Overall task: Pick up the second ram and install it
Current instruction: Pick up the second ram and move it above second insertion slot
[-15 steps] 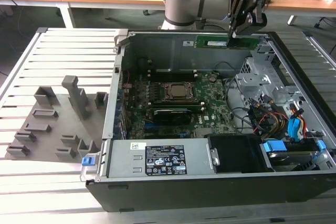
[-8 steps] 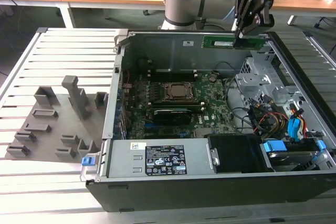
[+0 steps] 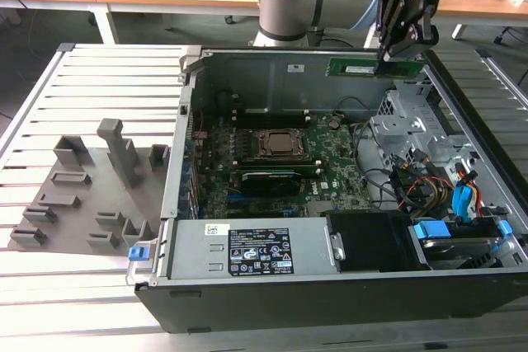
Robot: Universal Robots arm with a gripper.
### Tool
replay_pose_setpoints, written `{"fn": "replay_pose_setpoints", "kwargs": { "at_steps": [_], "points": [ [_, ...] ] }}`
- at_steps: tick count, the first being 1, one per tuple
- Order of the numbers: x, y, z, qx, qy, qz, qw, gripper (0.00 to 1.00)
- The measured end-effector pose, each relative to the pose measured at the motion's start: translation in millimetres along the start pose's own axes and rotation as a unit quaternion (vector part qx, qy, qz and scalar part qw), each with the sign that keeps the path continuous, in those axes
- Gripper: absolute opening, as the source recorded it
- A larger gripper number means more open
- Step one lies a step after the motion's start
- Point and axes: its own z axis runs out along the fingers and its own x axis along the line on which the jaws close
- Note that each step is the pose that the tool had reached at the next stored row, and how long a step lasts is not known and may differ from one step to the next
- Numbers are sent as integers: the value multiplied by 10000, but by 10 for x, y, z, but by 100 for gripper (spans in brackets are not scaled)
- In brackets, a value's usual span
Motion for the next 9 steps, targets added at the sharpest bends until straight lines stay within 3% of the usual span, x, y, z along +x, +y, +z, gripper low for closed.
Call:
{"fn": "replay_pose_setpoints", "kwargs": {
  "at_steps": [5,9],
  "points": [
    [49,337,26,0,-17,-4,10000,14],
    [91,461,55,0,-21,-8,10000,14]
  ]
}}
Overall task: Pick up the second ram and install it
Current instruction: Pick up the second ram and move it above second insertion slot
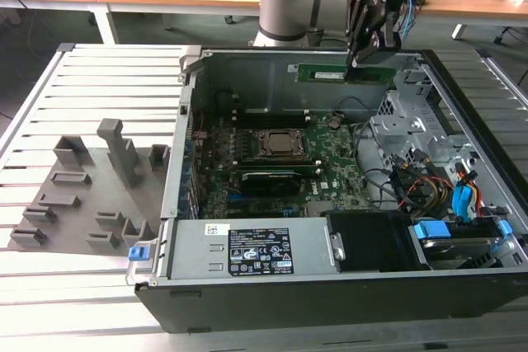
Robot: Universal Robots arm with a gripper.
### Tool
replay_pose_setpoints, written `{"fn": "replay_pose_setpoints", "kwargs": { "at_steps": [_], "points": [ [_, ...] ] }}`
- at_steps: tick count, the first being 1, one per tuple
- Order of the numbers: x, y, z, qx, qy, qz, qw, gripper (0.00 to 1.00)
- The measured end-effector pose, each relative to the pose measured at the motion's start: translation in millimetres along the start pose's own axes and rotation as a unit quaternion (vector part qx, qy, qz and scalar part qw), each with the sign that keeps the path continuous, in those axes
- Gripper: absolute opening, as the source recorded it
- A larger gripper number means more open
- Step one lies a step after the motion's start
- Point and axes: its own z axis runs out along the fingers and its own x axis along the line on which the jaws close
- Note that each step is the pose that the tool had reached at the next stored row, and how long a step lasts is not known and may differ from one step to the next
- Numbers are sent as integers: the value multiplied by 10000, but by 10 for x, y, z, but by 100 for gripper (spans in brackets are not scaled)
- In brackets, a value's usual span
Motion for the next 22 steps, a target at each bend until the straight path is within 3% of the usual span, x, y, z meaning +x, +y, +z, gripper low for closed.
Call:
{"fn": "replay_pose_setpoints", "kwargs": {
  "at_steps": [4,8,16,22],
  "points": [
    [5,171,34,0,-1,-4,10000,14],
    [7,238,108,-1,0,-7,10000,14],
    [12,248,203,-1,0,-12,10000,14],
    [51,300,330,-3,0,-25,10000,14]
  ]
}}
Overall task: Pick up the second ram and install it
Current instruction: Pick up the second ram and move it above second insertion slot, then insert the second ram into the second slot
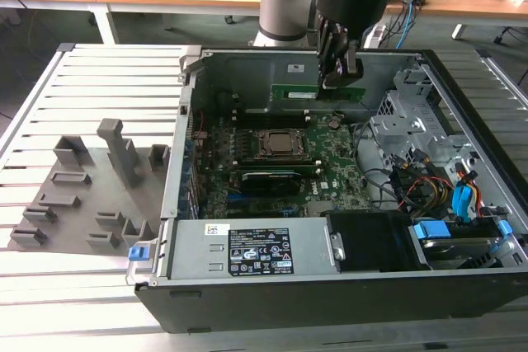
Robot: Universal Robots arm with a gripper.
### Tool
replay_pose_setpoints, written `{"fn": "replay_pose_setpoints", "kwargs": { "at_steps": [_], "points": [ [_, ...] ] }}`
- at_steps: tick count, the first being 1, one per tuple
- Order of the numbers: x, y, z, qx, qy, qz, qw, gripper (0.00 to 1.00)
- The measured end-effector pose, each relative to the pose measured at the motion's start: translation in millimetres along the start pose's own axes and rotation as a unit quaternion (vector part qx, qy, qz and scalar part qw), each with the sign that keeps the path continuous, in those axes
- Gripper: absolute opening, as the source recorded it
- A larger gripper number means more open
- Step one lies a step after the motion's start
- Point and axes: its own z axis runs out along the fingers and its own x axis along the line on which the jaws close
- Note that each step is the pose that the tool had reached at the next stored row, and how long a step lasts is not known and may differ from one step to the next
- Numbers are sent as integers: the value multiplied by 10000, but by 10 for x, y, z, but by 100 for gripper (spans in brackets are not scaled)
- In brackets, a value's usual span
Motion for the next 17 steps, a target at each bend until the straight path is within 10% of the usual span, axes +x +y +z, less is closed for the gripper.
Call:
{"fn": "replay_pose_setpoints", "kwargs": {
  "at_steps": [6,17],
  "points": [
    [47,85,144,-2,0,-3,10000,14],
    [47,86,151,-2,0,-2,10000,14]
  ]
}}
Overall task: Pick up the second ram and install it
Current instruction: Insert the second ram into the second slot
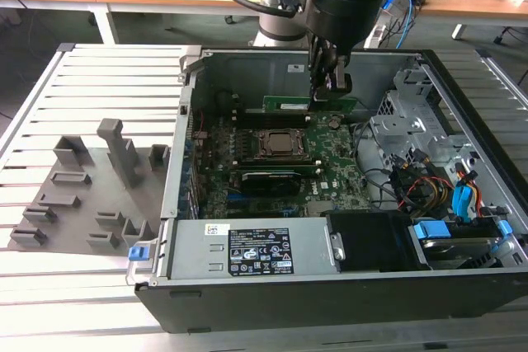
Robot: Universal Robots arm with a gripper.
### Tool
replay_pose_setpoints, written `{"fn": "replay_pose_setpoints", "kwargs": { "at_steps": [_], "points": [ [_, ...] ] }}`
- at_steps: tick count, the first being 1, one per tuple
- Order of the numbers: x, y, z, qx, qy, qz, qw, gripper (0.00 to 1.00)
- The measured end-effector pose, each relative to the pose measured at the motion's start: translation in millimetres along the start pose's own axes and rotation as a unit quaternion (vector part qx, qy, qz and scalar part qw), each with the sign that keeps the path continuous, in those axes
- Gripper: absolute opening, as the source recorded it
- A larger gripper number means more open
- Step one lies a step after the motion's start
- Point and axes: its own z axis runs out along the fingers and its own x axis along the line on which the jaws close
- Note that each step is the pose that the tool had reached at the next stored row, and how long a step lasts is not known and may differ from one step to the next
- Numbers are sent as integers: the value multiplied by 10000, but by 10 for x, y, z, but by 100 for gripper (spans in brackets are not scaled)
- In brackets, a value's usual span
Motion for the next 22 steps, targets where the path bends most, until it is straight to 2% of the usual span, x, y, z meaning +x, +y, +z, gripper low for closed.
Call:
{"fn": "replay_pose_setpoints", "kwargs": {
  "at_steps": [5,9,12,22],
  "points": [
    [1,15,22,0,0,0,10000,14],
    [4,16,82,0,0,0,10000,14],
    [8,14,164,0,0,0,10000,14],
    [13,11,286,0,0,0,10000,14]
  ]
}}
